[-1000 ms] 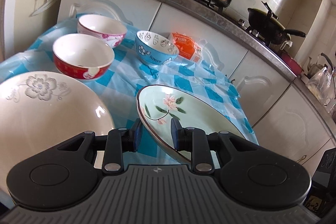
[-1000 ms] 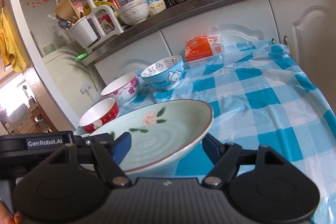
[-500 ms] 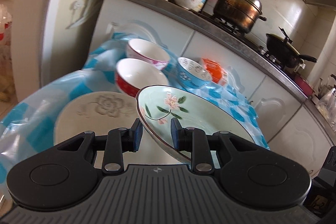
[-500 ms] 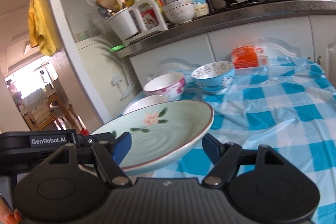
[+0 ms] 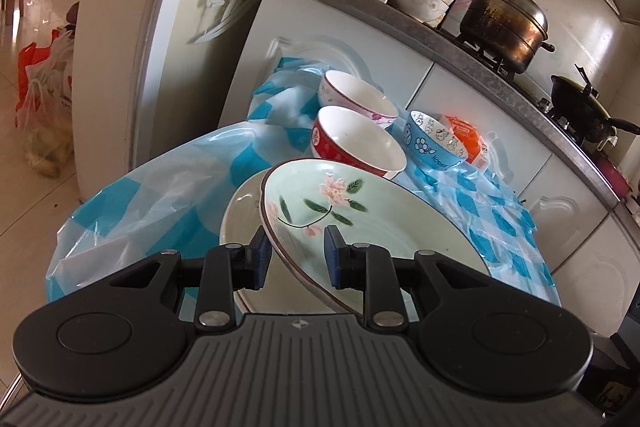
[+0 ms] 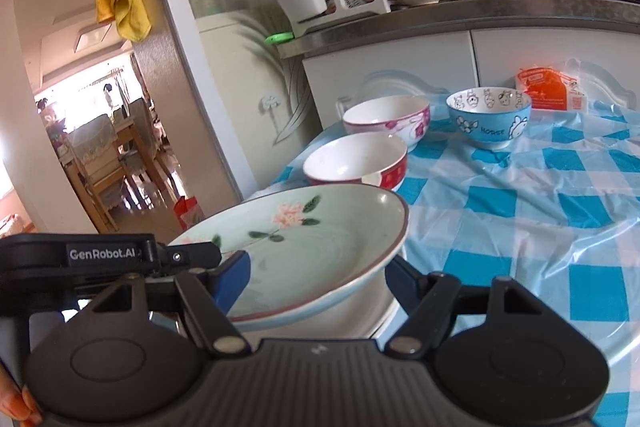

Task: Organize plates and bowls
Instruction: 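Lift the green flower plate with both tools and carry it over the white plate stack, then lower the green plate onto the white plates and open both tools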

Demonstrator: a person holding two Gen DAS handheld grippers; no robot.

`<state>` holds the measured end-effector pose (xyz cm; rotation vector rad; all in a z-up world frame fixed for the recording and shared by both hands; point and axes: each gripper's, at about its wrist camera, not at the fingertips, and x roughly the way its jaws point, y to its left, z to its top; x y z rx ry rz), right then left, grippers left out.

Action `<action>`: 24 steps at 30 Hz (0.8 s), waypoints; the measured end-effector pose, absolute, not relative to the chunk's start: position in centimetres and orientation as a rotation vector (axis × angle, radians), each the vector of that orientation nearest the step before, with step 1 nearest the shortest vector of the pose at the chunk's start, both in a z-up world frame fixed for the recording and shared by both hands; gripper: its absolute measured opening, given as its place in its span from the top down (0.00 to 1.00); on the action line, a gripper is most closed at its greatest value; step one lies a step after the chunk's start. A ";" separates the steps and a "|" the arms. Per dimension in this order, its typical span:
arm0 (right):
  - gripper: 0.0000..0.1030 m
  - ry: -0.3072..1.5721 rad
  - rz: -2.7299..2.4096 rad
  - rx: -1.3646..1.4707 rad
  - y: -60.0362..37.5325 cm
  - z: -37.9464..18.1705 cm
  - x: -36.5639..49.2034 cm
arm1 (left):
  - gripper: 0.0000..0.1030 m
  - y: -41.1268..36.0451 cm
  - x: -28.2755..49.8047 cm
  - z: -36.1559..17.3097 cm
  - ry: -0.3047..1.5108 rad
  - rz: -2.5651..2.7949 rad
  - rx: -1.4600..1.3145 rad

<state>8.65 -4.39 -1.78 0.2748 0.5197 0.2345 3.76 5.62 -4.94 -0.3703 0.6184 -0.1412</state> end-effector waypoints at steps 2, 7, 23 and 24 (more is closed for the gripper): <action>0.28 0.530 0.236 0.267 -4.1 -2.0 8.8 | 0.73 5.8 3.9 -5.2 0.621 -0.138 -0.371; 0.28 0.554 0.235 0.248 -3.5 -2.6 9.1 | 0.73 6.1 3.8 -5.6 0.638 -0.135 -0.377; 0.27 0.577 0.226 0.209 -3.1 -2.5 9.3 | 0.69 6.0 3.6 -5.8 0.662 -0.142 -0.376; 0.27 0.580 0.226 0.209 -3.1 -2.5 9.3 | 0.69 6.0 3.6 -5.8 0.665 -0.144 -0.377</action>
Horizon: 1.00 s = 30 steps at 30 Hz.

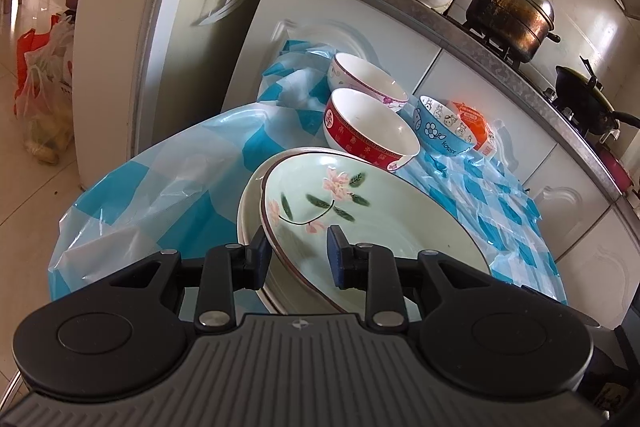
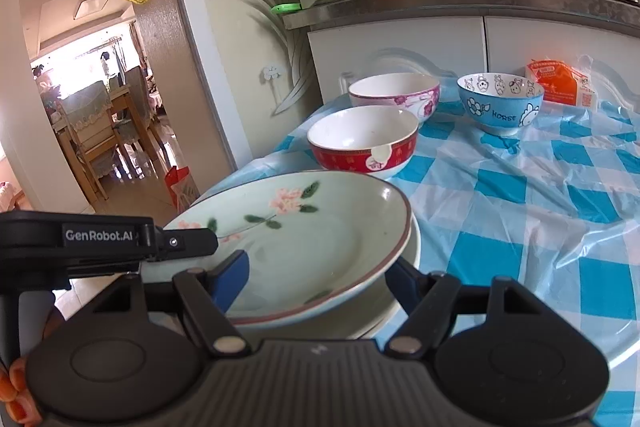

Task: Organize plates and bowls
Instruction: 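Lower the green plate onto the white plates and open both tools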

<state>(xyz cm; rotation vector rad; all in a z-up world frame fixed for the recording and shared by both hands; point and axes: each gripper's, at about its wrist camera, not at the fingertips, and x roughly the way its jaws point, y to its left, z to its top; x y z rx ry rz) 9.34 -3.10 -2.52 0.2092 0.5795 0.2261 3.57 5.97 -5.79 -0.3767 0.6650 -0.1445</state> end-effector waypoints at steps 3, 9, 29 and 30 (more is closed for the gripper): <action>0.27 0.589 0.226 0.217 -3.2 -2.3 9.3 | 0.65 6.0 3.4 -5.8 0.668 -0.148 -0.376; 0.22 0.603 0.230 0.295 -4.2 -2.1 9.4 | 0.57 6.3 3.3 -5.4 0.651 -0.134 -0.373; 0.01 0.501 0.147 0.261 -6.1 -0.1 7.4 | 0.04 3.8 3.0 -2.6 0.590 -0.068 -0.172; 0.01 0.503 0.140 0.264 -6.3 -0.1 7.4 | 0.04 3.5 3.1 -2.4 0.584 -0.066 -0.159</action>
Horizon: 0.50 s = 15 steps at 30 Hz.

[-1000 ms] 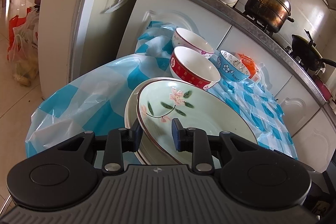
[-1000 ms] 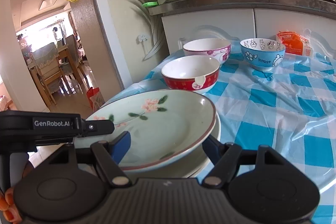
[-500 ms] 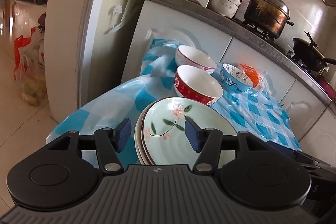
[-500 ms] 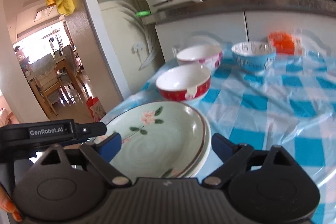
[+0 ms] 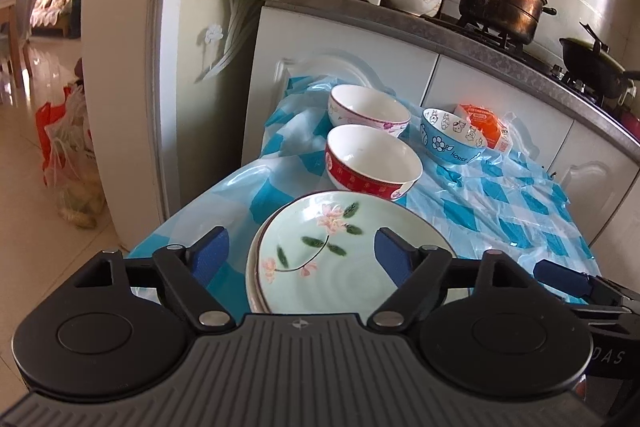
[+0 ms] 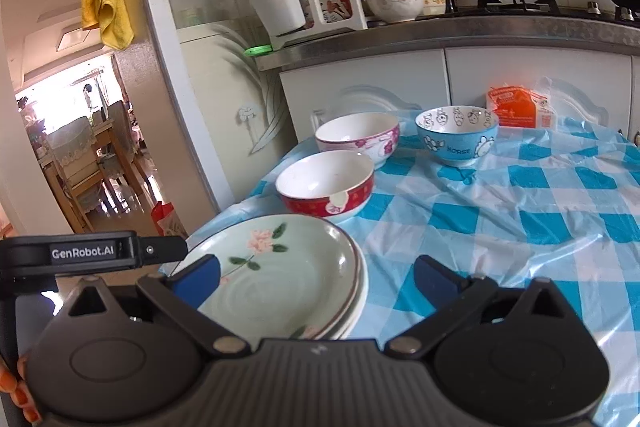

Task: Organize plates and bowls
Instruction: 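Lower the green plate onto the white plates and open both tools, then move both open tools toward the pink-flower white bowl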

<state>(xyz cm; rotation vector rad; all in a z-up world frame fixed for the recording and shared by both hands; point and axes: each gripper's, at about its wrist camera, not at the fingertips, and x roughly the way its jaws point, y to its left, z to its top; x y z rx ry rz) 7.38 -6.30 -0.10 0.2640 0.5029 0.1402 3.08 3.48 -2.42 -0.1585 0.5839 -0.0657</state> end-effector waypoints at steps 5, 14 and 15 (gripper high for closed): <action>0.01 0.513 0.114 0.288 -7.4 -0.3 7.0 | 0.00 1.9 3.5 -1.9 0.566 -0.063 -0.113; 0.01 0.525 0.036 0.340 -10.6 -0.8 6.5 | 0.00 -0.8 5.5 -1.3 0.545 -0.072 -0.072; 0.01 0.526 0.027 0.349 -11.0 -0.9 6.5 | 0.00 -1.0 5.7 -1.3 0.543 -0.071 -0.070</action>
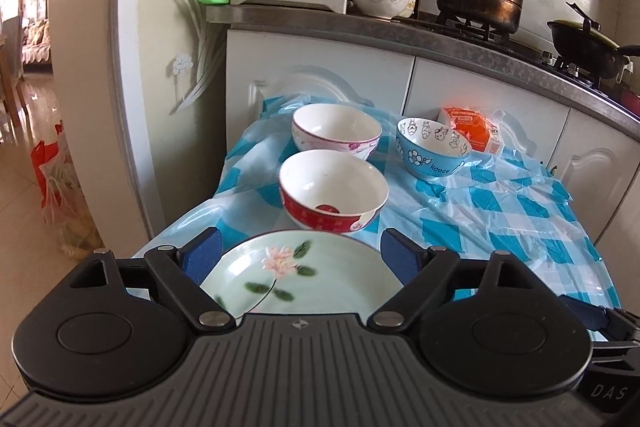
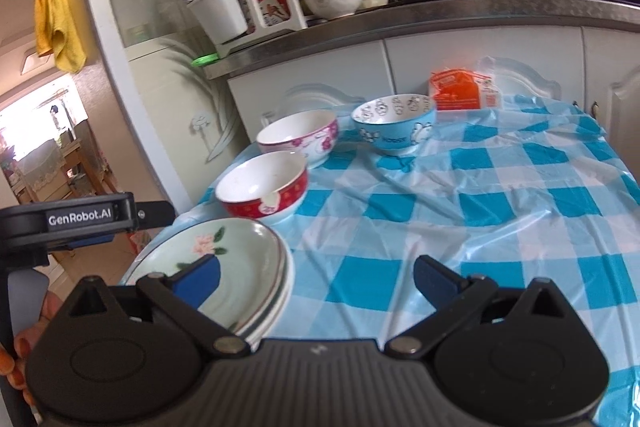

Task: Organize plates and bowls
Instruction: 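Move both open tools toward the pink-flower white bowl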

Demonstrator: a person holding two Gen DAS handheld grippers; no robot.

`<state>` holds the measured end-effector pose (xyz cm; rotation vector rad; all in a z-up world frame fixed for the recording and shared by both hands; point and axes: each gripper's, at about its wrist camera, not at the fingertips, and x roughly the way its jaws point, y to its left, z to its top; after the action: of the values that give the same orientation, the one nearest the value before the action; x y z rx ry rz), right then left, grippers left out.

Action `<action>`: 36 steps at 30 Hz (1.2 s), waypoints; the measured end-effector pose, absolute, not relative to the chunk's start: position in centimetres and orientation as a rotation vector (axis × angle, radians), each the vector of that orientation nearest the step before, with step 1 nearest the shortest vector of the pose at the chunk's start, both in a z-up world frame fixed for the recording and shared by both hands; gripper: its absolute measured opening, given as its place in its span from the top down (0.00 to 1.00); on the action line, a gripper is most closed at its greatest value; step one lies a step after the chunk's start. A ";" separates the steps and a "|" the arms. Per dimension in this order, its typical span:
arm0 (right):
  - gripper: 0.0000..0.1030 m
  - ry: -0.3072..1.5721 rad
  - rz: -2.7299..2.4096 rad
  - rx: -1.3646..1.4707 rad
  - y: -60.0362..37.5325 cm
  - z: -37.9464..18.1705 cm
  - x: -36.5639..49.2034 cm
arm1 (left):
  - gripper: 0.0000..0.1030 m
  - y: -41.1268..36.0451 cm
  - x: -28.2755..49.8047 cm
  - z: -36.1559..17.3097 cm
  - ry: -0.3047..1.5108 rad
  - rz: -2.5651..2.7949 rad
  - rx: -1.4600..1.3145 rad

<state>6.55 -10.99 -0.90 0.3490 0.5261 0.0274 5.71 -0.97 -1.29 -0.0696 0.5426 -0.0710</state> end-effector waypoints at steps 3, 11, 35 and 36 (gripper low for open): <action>0.01 0.528 0.001 0.376 -12.3 -1.2 6.6 | 0.00 -1.6 6.6 -1.2 0.525 -0.060 -0.064; 0.01 0.555 -0.080 0.434 -15.0 -2.3 7.3 | 0.00 -2.3 9.2 -0.7 0.488 -0.061 -0.081; 0.01 0.599 0.008 0.666 -18.4 -1.9 18.4 | 0.00 4.0 22.0 1.3 0.601 -0.269 -0.350; 0.01 0.598 0.026 0.679 -18.3 -1.8 19.4 | 0.00 3.9 22.8 1.0 0.614 -0.268 -0.352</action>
<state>19.35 -18.29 -1.76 0.6788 0.5976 0.0258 22.80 3.94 1.04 -0.3523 0.6137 -0.2679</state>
